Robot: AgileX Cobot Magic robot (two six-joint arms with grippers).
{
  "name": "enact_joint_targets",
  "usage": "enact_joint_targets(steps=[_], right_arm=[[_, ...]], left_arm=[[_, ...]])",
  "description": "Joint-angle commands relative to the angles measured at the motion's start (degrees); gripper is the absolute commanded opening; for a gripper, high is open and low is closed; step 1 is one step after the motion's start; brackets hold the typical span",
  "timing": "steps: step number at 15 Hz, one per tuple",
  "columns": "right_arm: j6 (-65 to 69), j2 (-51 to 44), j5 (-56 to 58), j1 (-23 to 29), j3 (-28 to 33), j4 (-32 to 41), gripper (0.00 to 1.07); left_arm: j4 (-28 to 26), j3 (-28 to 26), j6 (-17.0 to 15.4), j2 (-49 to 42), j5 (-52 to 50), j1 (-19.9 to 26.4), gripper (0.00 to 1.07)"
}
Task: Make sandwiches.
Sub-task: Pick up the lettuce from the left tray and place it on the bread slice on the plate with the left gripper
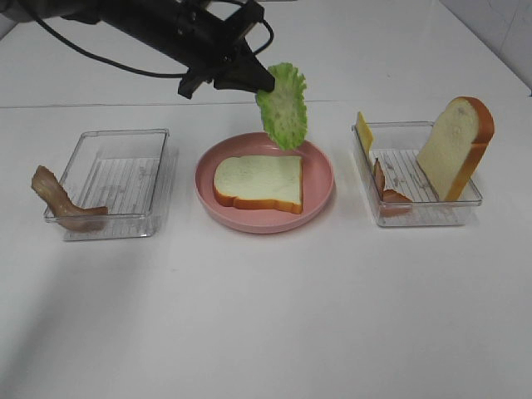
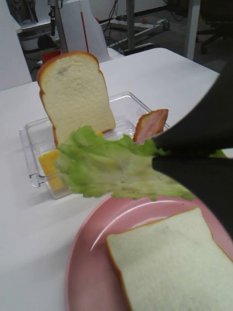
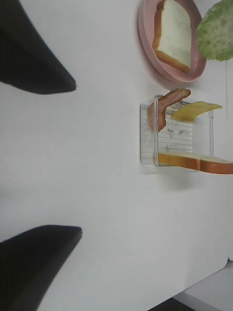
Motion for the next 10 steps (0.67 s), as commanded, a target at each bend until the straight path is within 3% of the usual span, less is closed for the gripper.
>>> enact_joint_targets(steps=[1, 7, 10], right_arm=[[-0.4, -0.7, -0.7, -0.5, 0.0, 0.2, 0.71], [-0.4, -0.7, -0.7, -0.5, 0.0, 0.2, 0.71], [-0.4, -0.7, -0.7, -0.5, 0.0, 0.2, 0.71]], left_arm=[[-0.9, -0.3, 0.0, 2.8, 1.8, -1.0, 0.00], [7.8, -0.3, -0.2, 5.2, 2.6, -1.0, 0.00], [10.5, -0.3, -3.7, 5.8, 2.6, -1.0, 0.00]])
